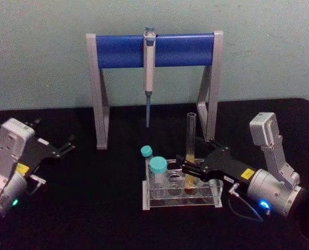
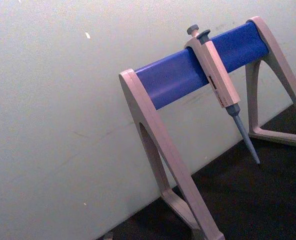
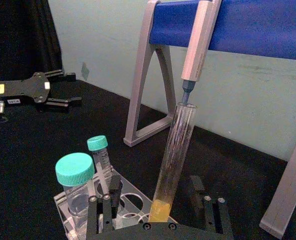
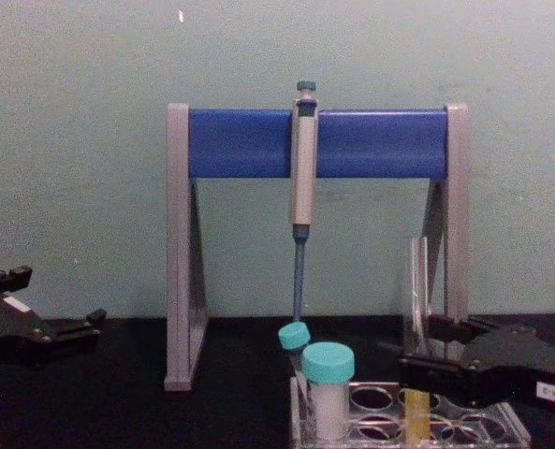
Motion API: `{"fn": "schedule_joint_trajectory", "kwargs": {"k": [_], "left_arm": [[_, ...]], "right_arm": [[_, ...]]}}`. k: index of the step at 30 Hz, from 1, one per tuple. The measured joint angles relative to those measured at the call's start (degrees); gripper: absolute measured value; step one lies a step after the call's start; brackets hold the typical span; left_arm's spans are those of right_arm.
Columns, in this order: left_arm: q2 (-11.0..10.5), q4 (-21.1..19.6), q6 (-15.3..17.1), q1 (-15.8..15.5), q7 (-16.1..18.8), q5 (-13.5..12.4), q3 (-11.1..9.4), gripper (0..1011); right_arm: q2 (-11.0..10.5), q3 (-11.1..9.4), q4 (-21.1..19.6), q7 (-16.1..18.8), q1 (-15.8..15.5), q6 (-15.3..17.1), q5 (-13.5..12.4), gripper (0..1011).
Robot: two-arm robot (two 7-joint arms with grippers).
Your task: Pick up the test tube from the test tube rack, shake it, then place it back into the test tube rack.
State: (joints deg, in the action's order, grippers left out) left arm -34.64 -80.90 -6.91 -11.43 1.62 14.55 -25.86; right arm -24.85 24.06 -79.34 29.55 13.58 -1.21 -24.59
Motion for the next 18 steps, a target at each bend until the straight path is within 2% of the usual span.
{"fn": "schedule_joint_trajectory", "kwargs": {"k": [1,5,18], "left_arm": [[0.00,0.00,0.00,0.00,0.00,0.00,0.00,1010],[0.00,0.00,0.00,0.00,0.00,0.00,0.00,1010],[0.00,0.01,0.00,0.00,0.00,0.00,0.00,1009]], "right_arm": [[0.00,0.00,0.00,0.00,0.00,0.00,0.00,910],[0.00,0.00,0.00,0.00,0.00,0.00,0.00,1000],[-0.19,-0.60,-0.91,-0.23,-0.55,-0.34,-0.21,1000]]}}
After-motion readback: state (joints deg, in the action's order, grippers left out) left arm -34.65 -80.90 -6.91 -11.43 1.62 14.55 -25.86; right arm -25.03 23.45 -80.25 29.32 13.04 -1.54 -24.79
